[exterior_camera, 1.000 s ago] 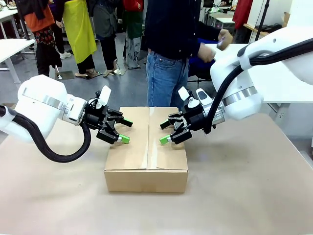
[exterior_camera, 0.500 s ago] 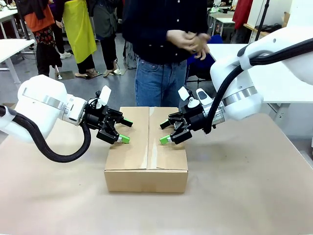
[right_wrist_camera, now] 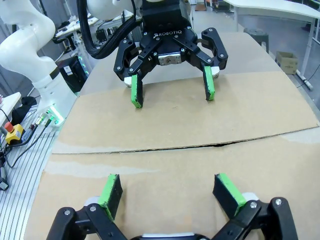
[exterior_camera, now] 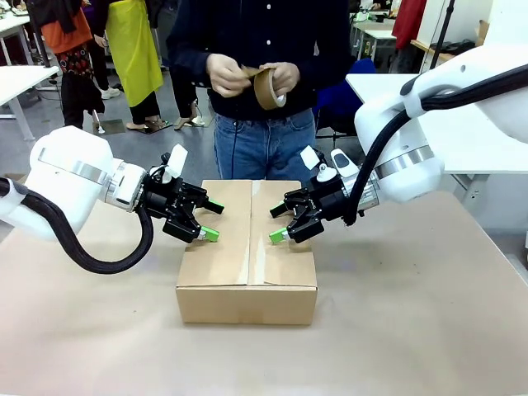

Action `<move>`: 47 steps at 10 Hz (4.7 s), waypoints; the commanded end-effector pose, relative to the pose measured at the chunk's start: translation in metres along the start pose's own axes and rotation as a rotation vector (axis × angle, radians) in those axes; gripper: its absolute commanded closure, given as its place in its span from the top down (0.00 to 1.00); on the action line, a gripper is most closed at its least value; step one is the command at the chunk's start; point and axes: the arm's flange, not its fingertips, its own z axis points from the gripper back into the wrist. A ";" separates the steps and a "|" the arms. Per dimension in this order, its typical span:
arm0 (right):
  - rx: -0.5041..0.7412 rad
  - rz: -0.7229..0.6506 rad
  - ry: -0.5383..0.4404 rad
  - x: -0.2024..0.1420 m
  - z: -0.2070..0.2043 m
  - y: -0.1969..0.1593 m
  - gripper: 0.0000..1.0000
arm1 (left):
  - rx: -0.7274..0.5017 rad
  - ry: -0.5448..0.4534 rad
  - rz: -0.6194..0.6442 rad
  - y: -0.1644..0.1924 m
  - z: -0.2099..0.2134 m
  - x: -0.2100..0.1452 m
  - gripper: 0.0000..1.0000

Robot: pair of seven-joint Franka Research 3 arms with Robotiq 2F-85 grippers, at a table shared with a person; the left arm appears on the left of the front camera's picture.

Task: Pack the gift set into the box.
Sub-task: Press and hold the closed box until the human finishes sealing it.

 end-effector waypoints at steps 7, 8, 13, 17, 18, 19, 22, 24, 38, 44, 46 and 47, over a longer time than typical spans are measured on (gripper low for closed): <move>-0.001 -0.008 0.010 -0.005 -0.001 0.000 1.00 | -0.002 0.000 0.005 -0.001 -0.001 -0.002 1.00; -0.001 -0.008 0.010 -0.005 -0.001 0.000 1.00 | -0.002 0.000 0.005 -0.001 -0.001 -0.002 1.00; -0.001 -0.008 0.010 -0.005 -0.001 0.000 1.00 | -0.002 0.000 0.005 -0.001 -0.001 -0.002 1.00; -0.001 -0.008 0.010 -0.005 -0.001 0.000 1.00 | -0.002 0.000 0.005 -0.001 -0.001 -0.002 1.00; -0.001 -0.008 0.010 -0.005 -0.001 0.000 1.00 | -0.002 0.000 0.005 -0.001 -0.001 -0.002 1.00; -0.001 -0.008 0.010 -0.005 -0.001 0.000 1.00 | -0.002 0.000 0.005 -0.001 -0.001 -0.002 1.00; -0.001 -0.008 0.010 -0.005 -0.001 0.000 1.00 | -0.002 0.000 0.005 -0.001 -0.001 -0.002 1.00; -0.001 -0.008 0.010 -0.005 -0.001 0.000 1.00 | -0.002 0.000 0.005 -0.001 -0.001 -0.002 1.00; -0.001 -0.008 0.010 -0.005 -0.001 0.000 1.00 | -0.002 0.000 0.005 -0.001 -0.001 -0.002 1.00; -0.001 -0.008 0.010 -0.005 -0.001 0.000 1.00 | -0.002 0.000 0.005 -0.001 -0.001 -0.002 1.00; -0.001 -0.008 0.010 -0.005 -0.001 0.000 1.00 | -0.002 0.000 0.005 -0.001 -0.001 -0.002 1.00; -0.001 -0.008 0.010 -0.005 -0.001 0.000 1.00 | -0.002 0.000 0.005 -0.001 -0.001 -0.002 1.00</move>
